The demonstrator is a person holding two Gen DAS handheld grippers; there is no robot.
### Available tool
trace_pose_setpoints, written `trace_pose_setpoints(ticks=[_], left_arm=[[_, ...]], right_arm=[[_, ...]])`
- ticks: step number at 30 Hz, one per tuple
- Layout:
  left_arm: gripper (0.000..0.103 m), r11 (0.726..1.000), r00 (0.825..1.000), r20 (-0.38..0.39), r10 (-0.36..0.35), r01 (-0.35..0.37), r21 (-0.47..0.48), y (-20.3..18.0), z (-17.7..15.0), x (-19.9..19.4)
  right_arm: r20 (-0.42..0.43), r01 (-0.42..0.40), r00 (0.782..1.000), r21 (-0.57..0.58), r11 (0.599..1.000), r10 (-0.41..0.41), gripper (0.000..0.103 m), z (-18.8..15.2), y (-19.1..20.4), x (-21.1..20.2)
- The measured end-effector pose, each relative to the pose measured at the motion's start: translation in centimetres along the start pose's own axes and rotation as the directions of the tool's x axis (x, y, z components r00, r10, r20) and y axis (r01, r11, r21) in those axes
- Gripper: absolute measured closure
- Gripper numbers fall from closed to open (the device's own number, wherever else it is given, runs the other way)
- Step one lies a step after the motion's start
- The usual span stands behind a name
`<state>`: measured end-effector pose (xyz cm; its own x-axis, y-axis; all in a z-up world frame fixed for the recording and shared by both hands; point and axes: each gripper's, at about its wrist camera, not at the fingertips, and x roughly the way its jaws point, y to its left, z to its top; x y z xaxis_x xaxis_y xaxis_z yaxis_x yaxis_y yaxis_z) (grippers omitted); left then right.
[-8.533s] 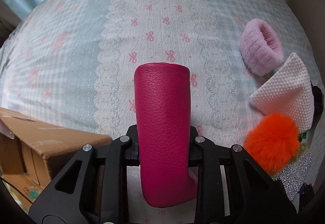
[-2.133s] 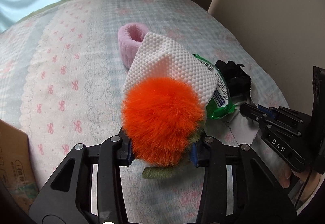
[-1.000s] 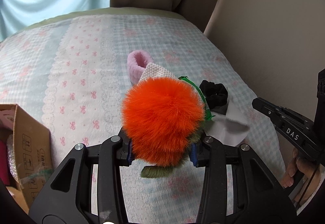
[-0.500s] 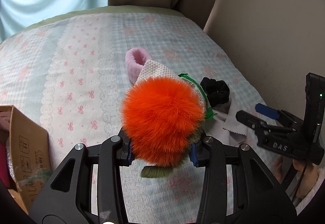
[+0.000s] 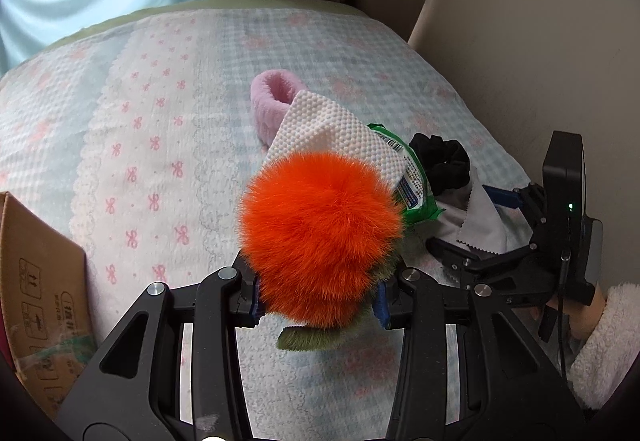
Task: Organize soft objects
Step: 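Carry pompom and grey cloth into the box and open both tools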
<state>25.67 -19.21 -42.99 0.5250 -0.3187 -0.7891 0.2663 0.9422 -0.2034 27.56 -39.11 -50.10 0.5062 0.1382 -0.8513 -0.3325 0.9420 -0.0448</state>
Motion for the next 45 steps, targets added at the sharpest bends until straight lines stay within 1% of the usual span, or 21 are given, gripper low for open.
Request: trace_pose_setpoints(ticks=[1, 2, 4, 5, 6, 8, 9, 10, 12, 16, 20, 25, 28, 32, 38, 42, 45], left_arm=[[0.067, 1.0, 1.0, -0.003, 0.001, -0.001, 0.001, 0.0, 0.0, 0.1], [0.067, 1.0, 1.0, -0.006, 0.002, -0.002, 0.001, 0.0, -0.1, 0.2], [0.067, 1.0, 1.0, -0.009, 0.003, -0.003, 0.003, 0.0, 0.0, 0.4], [0.067, 1.0, 1.0, -0.008, 0.003, -0.003, 0.004, 0.0, -0.1, 0.4], [0.067, 1.0, 1.0, -0.007, 0.002, -0.002, 0.004, -0.1, 0.0, 0.4], [0.067, 1.0, 1.0, -0.007, -0.001, 0.001, 0.002, -0.2, 0.1, 0.5], [0.067, 1.0, 1.0, -0.006, -0.003, 0.003, 0.001, -0.2, 0.1, 0.5], [0.067, 1.0, 1.0, -0.005, -0.004, 0.004, 0.001, -0.3, 0.2, 0.5], [0.067, 1.0, 1.0, -0.002, -0.007, 0.007, 0.003, -0.4, 0.3, 0.4], [0.067, 1.0, 1.0, 0.005, -0.013, 0.013, 0.005, -0.5, 0.7, -0.1], [0.067, 1.0, 1.0, 0.021, -0.017, 0.017, 0.009, -0.8, 1.3, -1.1], [0.067, 1.0, 0.998, 0.055, -0.027, 0.026, 0.014, -1.4, 2.4, -3.4], [0.067, 0.999, 0.996, 0.08, -0.033, 0.031, 0.019, -1.8, 2.9, -5.5], [0.067, 0.999, 0.992, 0.121, -0.037, 0.035, 0.018, -2.3, 3.6, -9.5], [0.067, 0.999, 0.982, 0.185, -0.03, 0.033, -0.013, -2.2, 5.0, -17.6], [0.067, 0.999, 0.977, 0.215, -0.001, 0.01, -0.039, -1.1, 5.6, -23.2], [0.067, 0.998, 0.971, 0.236, 0.032, -0.018, -0.062, 0.6, 5.8, -26.6]], right_arm=[[0.008, 0.007, 1.0, -0.004, 1.0, -0.007, 0.006, 0.3, 0.0, 0.2], [0.021, 0.019, 1.0, -0.011, 1.0, -0.018, 0.011, 0.6, 0.1, 0.4], [0.043, 0.012, 0.999, -0.026, 1.0, -0.011, 0.039, 1.1, 0.3, 0.6], [0.051, 0.013, 0.999, -0.034, 0.999, -0.011, 0.046, 1.4, 0.5, 0.6], [0.057, 0.01, 0.998, -0.044, 0.999, -0.007, 0.057, 1.6, 0.8, 0.5], [0.059, 0.004, 0.998, -0.056, 0.998, -0.001, 0.067, 1.8, 1.0, 0.5], [0.064, 0.001, 0.998, -0.054, 0.999, 0.002, 0.08, 1.8, 1.0, 0.4], [0.066, -0.007, 0.998, -0.044, 0.999, 0.01, 0.088, 1.8, 0.8, 0.3], [0.066, -0.021, 0.998, -0.015, 1.0, 0.022, 0.093, 1.8, 0.5, 0.0], [0.068, -0.045, 0.997, 0.022, 0.999, 0.043, 0.095, 1.8, 0.1, -0.6], [0.075, -0.04, 0.996, 0.03, 0.999, 0.038, 0.095, 1.7, 0.4, -2.0], [0.095, -0.047, 0.995, 0.069, 0.996, 0.04, 0.095, 1.5, 0.4, -4.5], [0.115, -0.048, 0.993, 0.089, 0.995, 0.038, 0.095, 1.8, 0.6, -6.5], [0.149, -0.047, 0.988, 0.108, 0.993, 0.031, 0.095, 2.2, 1.3, -10.1], [0.198, -0.066, 0.979, 0.136, 0.988, 0.038, 0.095, 4.3, 3.2, -17.4], [0.216, -0.065, 0.976, 0.118, 0.991, 0.038, 0.095, 6.5, 5.5, -22.3], [0.226, -0.068, 0.973, 0.094, 0.993, 0.045, 0.095, 8.6, 7.9, -25.5]])
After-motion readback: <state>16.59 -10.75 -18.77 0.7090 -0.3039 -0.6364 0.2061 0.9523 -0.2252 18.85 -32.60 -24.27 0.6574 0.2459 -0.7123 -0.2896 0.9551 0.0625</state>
